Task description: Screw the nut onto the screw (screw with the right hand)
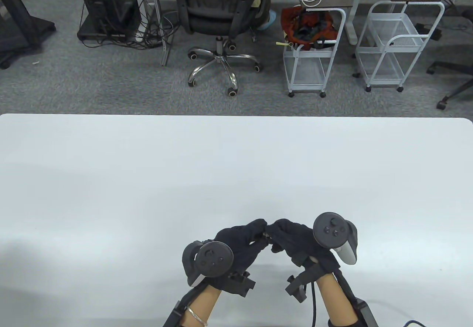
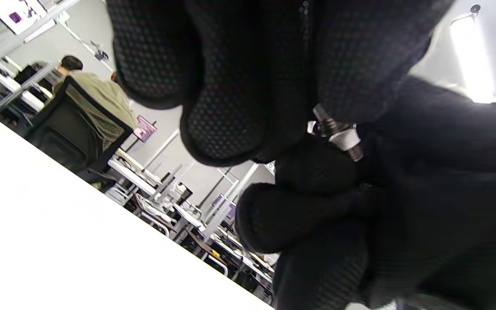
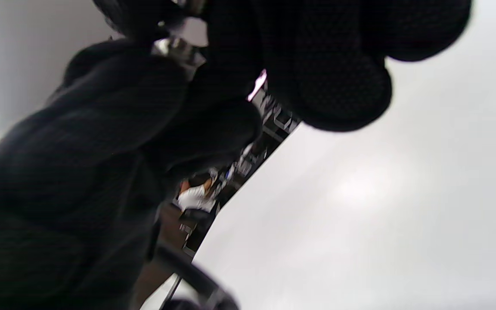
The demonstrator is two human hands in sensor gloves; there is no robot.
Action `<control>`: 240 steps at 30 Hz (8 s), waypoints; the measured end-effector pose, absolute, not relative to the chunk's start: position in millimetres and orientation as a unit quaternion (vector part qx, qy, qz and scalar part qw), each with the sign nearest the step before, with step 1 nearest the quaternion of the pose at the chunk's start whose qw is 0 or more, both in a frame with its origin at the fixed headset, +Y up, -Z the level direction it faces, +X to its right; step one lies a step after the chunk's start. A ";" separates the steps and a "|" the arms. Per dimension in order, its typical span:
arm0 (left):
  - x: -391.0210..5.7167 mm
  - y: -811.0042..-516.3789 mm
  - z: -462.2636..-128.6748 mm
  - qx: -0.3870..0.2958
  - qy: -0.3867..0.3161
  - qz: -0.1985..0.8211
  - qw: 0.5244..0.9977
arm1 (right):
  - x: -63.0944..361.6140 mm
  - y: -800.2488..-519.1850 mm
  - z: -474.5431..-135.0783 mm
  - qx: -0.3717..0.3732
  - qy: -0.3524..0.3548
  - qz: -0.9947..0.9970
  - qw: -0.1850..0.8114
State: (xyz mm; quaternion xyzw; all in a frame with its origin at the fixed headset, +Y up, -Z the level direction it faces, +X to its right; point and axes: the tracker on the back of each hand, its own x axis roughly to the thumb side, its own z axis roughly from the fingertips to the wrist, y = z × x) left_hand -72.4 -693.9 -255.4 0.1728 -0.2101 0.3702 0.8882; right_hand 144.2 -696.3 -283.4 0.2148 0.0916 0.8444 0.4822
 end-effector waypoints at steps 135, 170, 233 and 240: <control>-69.8 -690.6 -251.7 0.164 -0.210 0.401 0.876 | 144.6 -697.3 -278.6 0.190 0.022 0.853 0.486; -73.6 -695.8 -255.5 0.157 -0.193 0.407 0.879 | 141.0 -700.5 -278.9 0.224 0.065 0.841 0.487; -72.5 -691.2 -251.3 0.163 -0.202 0.434 0.863 | 145.0 -691.8 -277.0 0.224 0.049 0.840 0.491; -74.0 -693.2 -253.7 0.158 -0.194 0.441 0.862 | 143.2 -695.7 -279.1 0.228 0.052 0.828 0.509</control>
